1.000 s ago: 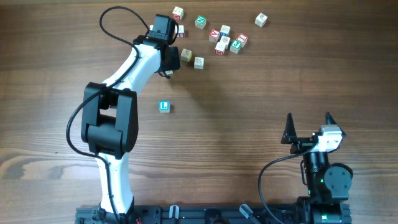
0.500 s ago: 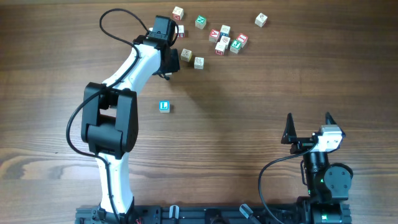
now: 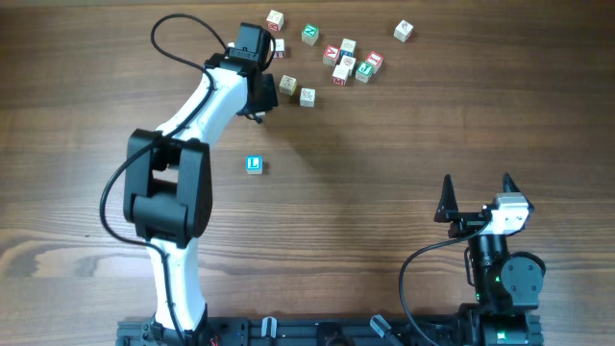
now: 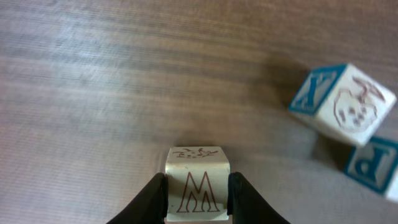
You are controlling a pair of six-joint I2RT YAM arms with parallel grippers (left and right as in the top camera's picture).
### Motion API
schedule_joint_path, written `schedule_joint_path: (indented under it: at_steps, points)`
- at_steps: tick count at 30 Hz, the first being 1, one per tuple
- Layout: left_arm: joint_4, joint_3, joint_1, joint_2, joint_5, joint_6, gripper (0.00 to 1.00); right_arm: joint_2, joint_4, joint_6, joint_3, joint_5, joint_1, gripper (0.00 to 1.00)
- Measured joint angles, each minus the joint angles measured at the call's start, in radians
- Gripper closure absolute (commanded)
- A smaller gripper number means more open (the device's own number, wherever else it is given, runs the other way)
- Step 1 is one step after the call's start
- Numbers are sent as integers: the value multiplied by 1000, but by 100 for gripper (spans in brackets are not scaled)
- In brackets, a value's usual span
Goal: Form a horizontal line
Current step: 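Carry the M block and lower it right of the L block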
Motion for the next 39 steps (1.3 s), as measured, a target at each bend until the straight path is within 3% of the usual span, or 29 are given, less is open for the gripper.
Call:
schedule_joint_path:
  at_steps: [7,11,15,26,39]
  points:
    - [-256,-3,-47,-255,95,0,71,0,0,0,0,0,0,0]
    - [-400,-4,-106,-266,132,0,73,0,0,0,0,0,0,0]
    - [-423,-45,-194,-266,139,-36,72,0,0,0,0,0,0,0]
    - [-140,-340,-235,-266,48,-112,71,0,0,0,0,0,0,0]
    - [-49,-391,-235,-266,-58,-116,62,0,0,0,0,0,0,0]
